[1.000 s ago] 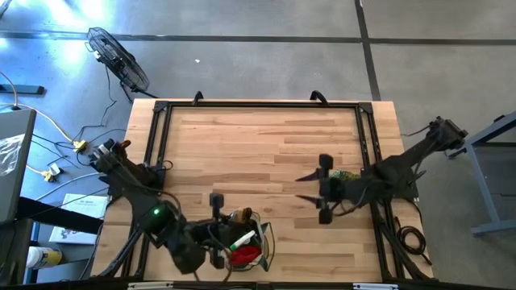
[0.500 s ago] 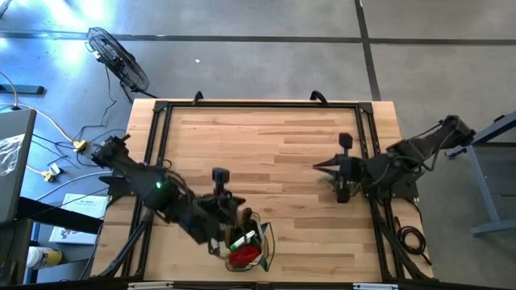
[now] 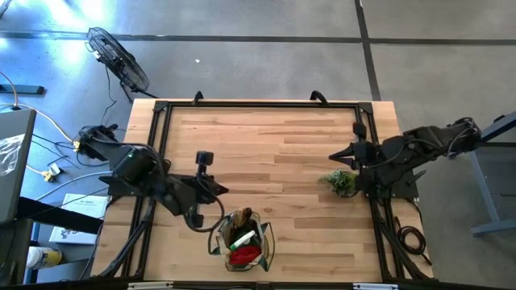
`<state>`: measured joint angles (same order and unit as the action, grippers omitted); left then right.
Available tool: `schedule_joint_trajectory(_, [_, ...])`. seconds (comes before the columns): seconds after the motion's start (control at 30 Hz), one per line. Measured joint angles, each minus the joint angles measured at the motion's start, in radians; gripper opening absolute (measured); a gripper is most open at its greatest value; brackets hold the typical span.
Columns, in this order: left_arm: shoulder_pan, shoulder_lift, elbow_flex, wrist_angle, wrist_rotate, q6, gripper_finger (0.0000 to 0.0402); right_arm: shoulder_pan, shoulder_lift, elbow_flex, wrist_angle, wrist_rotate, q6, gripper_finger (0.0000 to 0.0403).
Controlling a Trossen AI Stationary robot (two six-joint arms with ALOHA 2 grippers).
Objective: Pick & Place Garden tools in Gardening bag
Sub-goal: Return to Home Position
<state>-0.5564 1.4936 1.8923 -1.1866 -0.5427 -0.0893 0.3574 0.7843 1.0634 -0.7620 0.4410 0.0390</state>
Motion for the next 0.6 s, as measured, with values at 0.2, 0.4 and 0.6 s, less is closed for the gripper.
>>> schedule_joint_trajectory(0.2, [0.0,-0.036,-0.006,-0.082,0.013,-0.023,0.0,-0.034,-0.063,0.0,-0.065,-0.103,0.017,0.0003])
schedule_joint_trajectory(0.4, [0.0,-0.086,-0.037,-0.108,0.044,-0.024,0.0,-0.065,-0.112,0.0,-0.076,-0.219,0.008,0.0003])
schedule_joint_trajectory(0.6, [0.0,-0.197,-0.16,-0.079,0.063,-0.035,0.0,-0.085,-0.145,0.0,-0.088,-0.331,-0.024,0.0003])
